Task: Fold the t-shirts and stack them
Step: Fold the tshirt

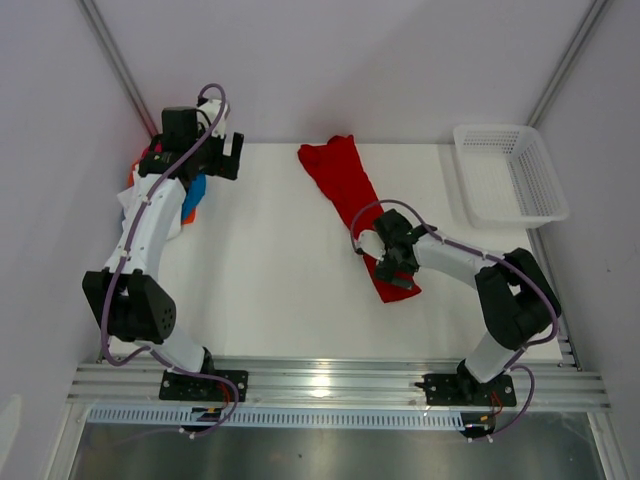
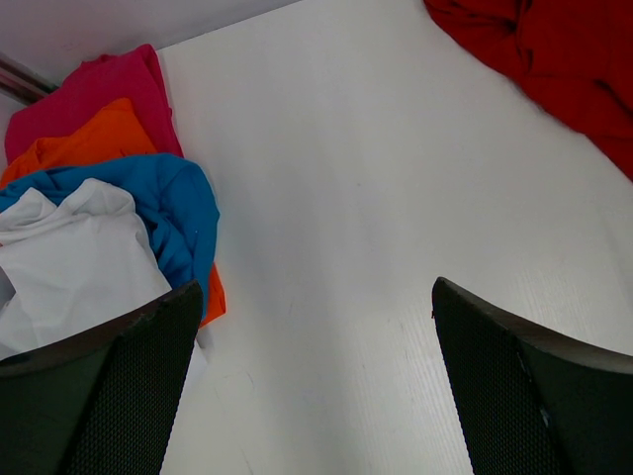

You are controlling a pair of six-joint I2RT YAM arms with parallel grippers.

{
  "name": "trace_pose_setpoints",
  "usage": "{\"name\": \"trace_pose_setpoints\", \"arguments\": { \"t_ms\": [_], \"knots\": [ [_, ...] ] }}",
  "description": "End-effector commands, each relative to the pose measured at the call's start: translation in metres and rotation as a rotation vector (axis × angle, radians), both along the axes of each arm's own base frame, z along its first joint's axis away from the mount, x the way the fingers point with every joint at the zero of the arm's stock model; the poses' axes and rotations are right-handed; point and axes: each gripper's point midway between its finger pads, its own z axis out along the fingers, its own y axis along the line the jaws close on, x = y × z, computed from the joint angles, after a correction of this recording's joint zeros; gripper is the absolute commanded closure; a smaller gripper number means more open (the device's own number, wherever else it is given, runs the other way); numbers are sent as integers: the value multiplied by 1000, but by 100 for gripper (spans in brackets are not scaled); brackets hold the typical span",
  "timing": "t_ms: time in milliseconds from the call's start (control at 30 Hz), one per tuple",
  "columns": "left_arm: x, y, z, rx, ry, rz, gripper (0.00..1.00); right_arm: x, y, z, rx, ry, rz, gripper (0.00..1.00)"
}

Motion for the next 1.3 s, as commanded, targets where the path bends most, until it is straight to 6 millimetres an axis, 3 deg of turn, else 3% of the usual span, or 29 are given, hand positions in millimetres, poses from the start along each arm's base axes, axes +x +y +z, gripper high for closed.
{"name": "trace_pose_setpoints", "arguments": {
  "t_ms": [0, 233, 567, 700, 800, 867, 900, 1033, 1167, 1267],
  "knots": [
    [-5, 2, 24, -11, -52, 4, 1, -19, 17, -12, 31, 71, 20, 1],
    [-10, 4, 25, 0, -58, 6, 1, -38, 51, -16, 87, 146, 79, 1],
    [-12, 3, 23, -1, -52, 3, 1, -69, 142, -5, 260, 235, 223, 1],
    [-12, 2, 19, -6, -41, 0, 1, -77, 156, -15, 234, 238, 266, 1],
    [-13, 2, 16, -5, -36, -3, 1, -80, 161, -12, 240, 233, 284, 1],
    [-13, 2, 14, -3, -35, -2, 1, -73, 158, -4, 240, 189, 281, 1],
    [-13, 2, 13, -1, -34, -4, 1, -61, 146, 0, 204, 135, 255, 1],
    [-12, 2, 8, -2, -22, -6, 1, -39, 122, 41, 183, 5, 208, 1],
    [-17, -5, 12, -24, -33, -38, 1, -53, 122, 87, 226, -69, 221, 1],
    [-24, -11, 27, -42, -82, -68, 1, -77, 131, 111, 263, -81, 256, 1]
  ]
}}
